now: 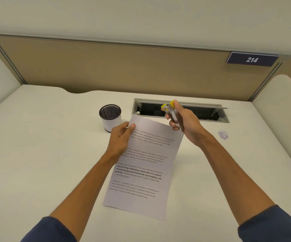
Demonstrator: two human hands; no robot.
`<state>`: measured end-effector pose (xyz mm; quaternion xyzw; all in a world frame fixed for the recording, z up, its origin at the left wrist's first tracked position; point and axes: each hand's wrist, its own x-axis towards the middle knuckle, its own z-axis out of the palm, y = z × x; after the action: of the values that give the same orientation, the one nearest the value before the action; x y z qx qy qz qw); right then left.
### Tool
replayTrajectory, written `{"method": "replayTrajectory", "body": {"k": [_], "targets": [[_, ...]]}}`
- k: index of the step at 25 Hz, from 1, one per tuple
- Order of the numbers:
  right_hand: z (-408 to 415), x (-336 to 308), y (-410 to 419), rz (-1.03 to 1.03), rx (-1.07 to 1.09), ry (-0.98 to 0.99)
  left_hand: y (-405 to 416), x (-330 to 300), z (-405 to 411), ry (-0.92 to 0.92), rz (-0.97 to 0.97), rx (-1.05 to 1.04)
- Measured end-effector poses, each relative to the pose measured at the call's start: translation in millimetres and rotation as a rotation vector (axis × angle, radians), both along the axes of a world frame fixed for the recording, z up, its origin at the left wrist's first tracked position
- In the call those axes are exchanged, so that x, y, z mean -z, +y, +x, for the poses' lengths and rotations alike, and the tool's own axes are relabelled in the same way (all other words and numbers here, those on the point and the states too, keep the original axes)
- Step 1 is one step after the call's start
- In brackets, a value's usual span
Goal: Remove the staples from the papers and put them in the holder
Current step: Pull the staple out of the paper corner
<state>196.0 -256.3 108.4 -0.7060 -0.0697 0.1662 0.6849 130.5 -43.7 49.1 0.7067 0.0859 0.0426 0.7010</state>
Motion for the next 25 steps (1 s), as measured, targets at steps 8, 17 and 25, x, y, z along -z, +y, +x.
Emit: {"method": "replayTrajectory", "body": {"k": [8, 17, 25], "targets": [[-4, -11, 11, -0.546, -0.163, -0.419, -9, -7, -6, -0.034, 0.069, 0.052], [0, -26, 23, -0.672, -0.411, -0.508, -14, -13, -6, -0.083, 0.087, 0.120], [1, -25, 29, -0.664, -0.424, -0.562, -16, -14, -5, -0.109, 0.076, 0.129]]}}
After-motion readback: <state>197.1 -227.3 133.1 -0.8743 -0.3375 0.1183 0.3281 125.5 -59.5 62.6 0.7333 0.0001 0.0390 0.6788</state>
